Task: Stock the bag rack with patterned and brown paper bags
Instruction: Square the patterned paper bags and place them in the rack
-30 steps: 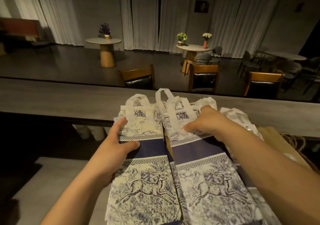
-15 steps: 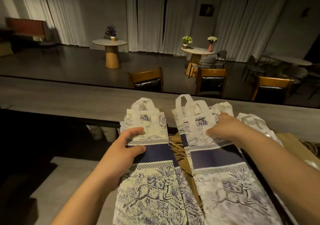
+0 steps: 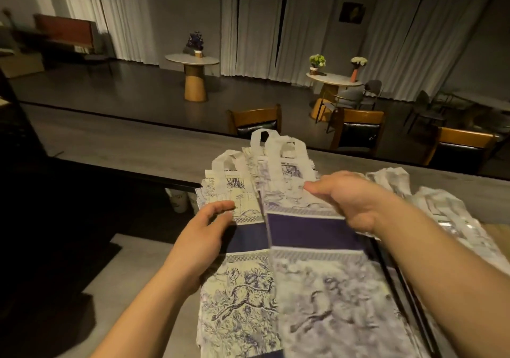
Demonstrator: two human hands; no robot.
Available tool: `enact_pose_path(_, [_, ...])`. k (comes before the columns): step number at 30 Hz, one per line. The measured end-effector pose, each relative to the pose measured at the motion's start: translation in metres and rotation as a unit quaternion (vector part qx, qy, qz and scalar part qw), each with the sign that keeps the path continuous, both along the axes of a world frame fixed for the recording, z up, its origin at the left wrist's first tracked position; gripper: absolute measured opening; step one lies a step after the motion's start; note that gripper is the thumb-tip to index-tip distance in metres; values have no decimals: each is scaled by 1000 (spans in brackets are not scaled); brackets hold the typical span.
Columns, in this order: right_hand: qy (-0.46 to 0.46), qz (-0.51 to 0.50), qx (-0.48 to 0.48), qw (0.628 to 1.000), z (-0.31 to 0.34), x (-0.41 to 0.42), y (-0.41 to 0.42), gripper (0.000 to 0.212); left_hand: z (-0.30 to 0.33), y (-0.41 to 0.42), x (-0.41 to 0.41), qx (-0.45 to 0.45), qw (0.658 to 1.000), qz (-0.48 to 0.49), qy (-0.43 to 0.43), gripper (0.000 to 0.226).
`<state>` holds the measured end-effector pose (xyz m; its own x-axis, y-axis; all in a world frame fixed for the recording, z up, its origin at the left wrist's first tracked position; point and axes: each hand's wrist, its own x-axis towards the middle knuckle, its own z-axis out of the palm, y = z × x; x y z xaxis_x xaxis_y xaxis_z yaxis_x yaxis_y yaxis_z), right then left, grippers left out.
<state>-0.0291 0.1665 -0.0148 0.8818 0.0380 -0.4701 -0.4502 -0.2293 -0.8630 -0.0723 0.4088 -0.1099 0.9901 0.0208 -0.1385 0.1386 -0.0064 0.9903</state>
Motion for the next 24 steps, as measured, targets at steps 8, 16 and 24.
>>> enact_pose_path(8, [-138,91,-108,980,-51,1,118,81,-26,34,1,-128,990,-1,-67,79])
enact_pose_path(16, [-238,202,-196,930,-70,4,190,57,-56,79,1,-252,948,194,-24,48])
enact_pose_path(24, [-339,334,-407,780,-130,-17,276,36,-103,143,9,-382,853,303,185,68])
